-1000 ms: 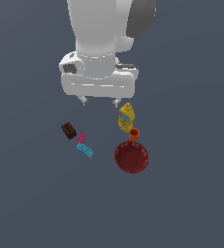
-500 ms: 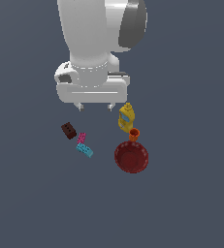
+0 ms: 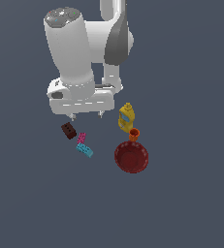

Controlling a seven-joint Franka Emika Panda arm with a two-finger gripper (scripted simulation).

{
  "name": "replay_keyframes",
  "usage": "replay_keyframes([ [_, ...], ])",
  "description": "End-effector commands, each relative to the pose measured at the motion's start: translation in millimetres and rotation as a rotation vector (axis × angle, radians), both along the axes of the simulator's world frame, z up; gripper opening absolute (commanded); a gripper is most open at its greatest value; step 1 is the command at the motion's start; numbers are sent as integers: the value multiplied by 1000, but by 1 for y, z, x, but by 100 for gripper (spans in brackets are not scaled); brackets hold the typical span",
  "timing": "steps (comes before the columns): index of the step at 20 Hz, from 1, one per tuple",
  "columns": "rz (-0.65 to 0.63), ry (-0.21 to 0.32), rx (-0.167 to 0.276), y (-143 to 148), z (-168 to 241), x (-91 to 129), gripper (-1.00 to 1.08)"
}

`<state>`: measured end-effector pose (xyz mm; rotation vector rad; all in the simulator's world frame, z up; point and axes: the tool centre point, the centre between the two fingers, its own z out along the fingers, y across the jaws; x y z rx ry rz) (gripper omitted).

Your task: Pick up a designated object from a clutter of objects.

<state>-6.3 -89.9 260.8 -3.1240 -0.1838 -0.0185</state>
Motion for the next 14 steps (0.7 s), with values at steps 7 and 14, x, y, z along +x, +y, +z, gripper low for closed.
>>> replay_keyframes([
  [7, 128, -2, 6, -37, -45, -11, 100],
  [14, 231, -4, 6, -67, -81, -26, 100],
])
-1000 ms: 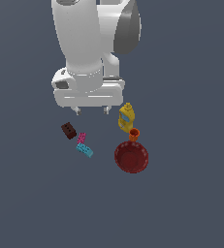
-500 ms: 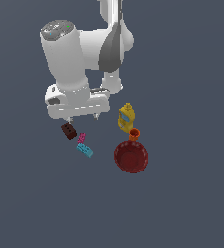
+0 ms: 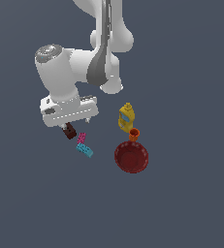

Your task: Pick up a designated object from a clutter of objects.

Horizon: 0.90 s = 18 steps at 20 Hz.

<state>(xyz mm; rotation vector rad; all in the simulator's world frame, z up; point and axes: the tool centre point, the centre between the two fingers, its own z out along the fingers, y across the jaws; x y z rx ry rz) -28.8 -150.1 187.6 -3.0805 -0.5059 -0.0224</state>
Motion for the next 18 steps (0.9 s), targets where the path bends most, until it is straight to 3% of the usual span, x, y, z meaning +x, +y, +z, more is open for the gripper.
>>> replay_keyframes([
  [1, 38, -1, -1, -11, -13, -6, 100],
  [18, 272, 2, -16, -73, -89, -60, 100],
])
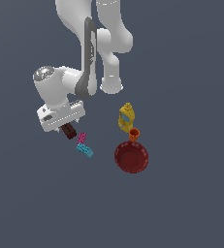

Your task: Pick up a designated object from a clutter of objects.

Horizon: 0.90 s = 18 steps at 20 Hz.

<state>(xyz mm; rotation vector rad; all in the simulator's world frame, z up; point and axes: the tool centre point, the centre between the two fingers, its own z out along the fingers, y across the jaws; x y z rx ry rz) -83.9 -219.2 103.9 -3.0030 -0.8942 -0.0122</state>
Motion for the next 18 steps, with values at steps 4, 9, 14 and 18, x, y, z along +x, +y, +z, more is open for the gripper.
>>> replay_keyframes([
  [4, 54, 2, -6, -13, -16, -15, 100],
  [9, 82, 4, -9, -19, -24, -23, 100],
  [14, 91, 5, -10, -22, -27, -26, 100],
  [18, 88, 5, -10, -21, -29, -26, 100],
])
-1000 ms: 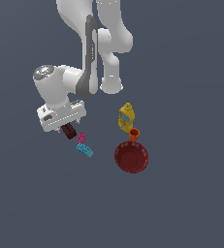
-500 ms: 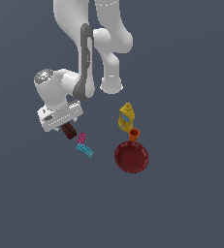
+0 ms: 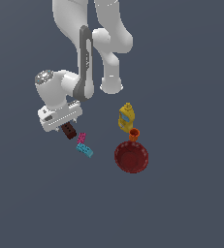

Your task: Pick up a designated object from a clutter of objects.

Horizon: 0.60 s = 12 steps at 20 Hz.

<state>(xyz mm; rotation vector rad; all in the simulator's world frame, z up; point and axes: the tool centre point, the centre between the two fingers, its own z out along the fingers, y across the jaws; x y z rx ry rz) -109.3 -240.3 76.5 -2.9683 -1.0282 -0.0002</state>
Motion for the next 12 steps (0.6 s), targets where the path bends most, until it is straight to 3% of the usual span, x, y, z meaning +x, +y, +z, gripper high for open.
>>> replay_keyframes([
  [1, 0, 0, 0, 0, -4, 0, 100],
  [12, 2, 0, 0, 0, -45, -1, 100],
])
